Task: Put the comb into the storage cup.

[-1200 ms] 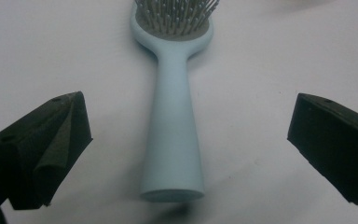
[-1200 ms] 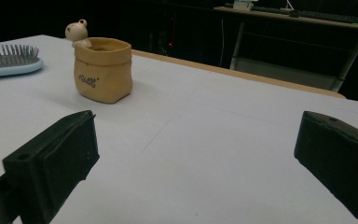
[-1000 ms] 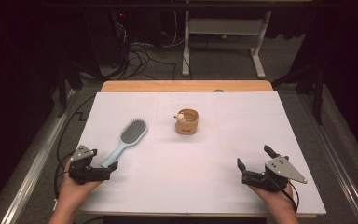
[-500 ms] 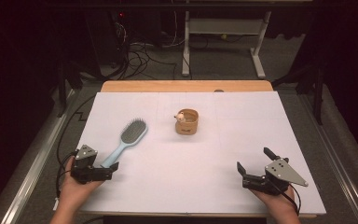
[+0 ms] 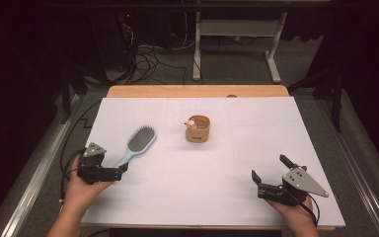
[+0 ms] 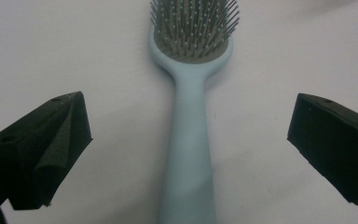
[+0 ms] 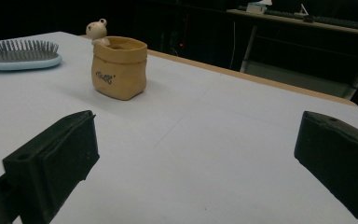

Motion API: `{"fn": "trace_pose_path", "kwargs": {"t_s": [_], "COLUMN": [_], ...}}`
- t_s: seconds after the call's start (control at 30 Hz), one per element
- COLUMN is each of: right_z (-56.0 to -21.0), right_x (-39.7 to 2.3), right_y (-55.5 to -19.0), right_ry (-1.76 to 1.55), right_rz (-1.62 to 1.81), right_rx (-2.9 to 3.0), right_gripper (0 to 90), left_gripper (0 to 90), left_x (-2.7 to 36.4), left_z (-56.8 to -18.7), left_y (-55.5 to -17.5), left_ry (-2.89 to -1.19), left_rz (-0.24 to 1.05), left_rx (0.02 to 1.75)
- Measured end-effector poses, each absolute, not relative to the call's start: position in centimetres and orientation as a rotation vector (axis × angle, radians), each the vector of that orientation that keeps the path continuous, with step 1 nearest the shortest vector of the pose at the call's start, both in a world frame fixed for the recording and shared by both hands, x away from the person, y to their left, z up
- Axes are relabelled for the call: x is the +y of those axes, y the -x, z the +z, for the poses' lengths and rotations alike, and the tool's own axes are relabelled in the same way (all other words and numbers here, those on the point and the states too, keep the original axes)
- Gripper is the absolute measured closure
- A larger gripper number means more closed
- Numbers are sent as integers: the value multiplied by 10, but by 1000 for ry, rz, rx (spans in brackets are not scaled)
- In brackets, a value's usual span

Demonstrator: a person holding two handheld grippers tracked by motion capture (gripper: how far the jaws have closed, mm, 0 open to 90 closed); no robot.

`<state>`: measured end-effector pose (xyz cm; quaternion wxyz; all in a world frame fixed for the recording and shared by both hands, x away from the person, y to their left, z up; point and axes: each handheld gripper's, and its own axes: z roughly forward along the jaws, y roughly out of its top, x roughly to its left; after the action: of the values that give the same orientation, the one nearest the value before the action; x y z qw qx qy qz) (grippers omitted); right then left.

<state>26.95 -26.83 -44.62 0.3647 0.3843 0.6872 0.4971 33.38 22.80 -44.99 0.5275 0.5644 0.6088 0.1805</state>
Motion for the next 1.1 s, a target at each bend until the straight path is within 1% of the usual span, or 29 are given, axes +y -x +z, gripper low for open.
{"fn": "trace_pose_path", "kwargs": {"t_s": [0.53,0.9,1.1], "right_z": [-445,-445,-445], "right_x": [-270,-270,-271], "right_y": [-269,-269,-270], "right_ry": [-996,-993,-995], "right_rz": [1288,1291,1294], "right_rx": [1755,1754,1753], "right_gripper": [2,2,2], "left_gripper": [5,5,5], "left_x": [210,195,183], "left_z": [-448,-439,-444], "left_y": [-365,-391,-404], "left_ry": [-1392,-1448,-1492], "left_rz": [443,432,433], "left_rx": [1465,1466,1478]}}
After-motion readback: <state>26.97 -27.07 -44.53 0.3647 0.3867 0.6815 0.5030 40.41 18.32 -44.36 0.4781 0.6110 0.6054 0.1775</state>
